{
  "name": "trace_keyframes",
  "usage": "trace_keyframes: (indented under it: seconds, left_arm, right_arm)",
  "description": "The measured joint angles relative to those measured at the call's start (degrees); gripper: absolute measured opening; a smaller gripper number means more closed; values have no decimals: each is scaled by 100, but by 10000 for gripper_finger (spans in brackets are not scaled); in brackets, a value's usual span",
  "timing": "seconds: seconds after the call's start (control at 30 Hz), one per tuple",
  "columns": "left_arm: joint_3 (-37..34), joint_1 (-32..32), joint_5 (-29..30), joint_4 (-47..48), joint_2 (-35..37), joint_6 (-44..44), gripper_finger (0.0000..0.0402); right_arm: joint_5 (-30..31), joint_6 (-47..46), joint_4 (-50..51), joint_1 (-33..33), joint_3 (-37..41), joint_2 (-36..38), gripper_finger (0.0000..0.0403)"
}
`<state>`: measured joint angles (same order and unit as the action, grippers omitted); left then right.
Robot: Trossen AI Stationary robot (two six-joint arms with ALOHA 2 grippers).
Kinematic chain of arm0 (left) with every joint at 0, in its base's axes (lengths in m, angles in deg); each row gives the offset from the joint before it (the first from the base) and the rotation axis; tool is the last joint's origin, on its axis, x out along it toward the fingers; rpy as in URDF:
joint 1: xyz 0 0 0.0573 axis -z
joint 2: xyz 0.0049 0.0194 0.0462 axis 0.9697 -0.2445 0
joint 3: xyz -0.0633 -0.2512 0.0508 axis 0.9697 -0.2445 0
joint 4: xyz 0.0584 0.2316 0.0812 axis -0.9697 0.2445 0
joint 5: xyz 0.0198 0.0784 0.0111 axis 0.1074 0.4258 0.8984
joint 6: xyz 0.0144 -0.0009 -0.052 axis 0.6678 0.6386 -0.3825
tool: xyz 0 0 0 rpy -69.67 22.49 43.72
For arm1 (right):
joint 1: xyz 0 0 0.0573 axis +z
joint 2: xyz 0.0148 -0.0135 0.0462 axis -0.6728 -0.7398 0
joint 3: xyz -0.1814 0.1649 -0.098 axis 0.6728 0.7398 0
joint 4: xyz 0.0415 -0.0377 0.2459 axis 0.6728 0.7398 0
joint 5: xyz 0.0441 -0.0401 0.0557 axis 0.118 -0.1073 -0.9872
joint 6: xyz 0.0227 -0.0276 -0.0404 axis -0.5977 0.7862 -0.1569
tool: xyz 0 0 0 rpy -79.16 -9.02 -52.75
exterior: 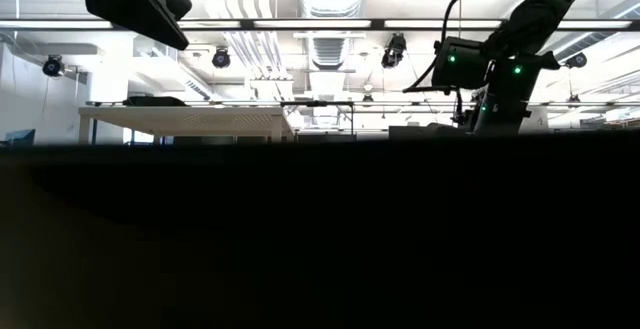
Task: Pick & Place Mini shaped plates
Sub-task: Put the drop shaped plate on the shelf
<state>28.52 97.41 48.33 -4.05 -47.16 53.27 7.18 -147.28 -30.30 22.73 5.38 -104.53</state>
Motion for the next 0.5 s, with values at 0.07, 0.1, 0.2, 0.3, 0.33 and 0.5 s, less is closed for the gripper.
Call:
trace_keyframes:
  seconds: [0.07, 0.1, 0.2, 0.3, 0.33, 0.5]
  left_arm:
    - [-2, 0, 0, 0, 0, -2, 0]
    - [-8, 0, 0, -2, 0, -2, 0]
    - [-57, 0, 0, -1, 0, -8, 0]
    - [-96, 0, 0, 7, -4, -15, 0]
    - [-96, 0, 0, -3, -4, -15, 0]
    - [-96, 5, 0, -3, 1, -13, 0]
  right_arm:
    - [30, 0, -17, 0, 2, 0, 89]
    - [40, 2, -18, 2, 2, 0, 90]
    - [42, 0, -31, 2, 2, 0, 93]
    - [43, 0, -40, 2, 2, 0, 91]
    - [44, 1, -41, 2, 2, 0, 90]
    - [44, -27, -60, 2, 53, -33, 81]
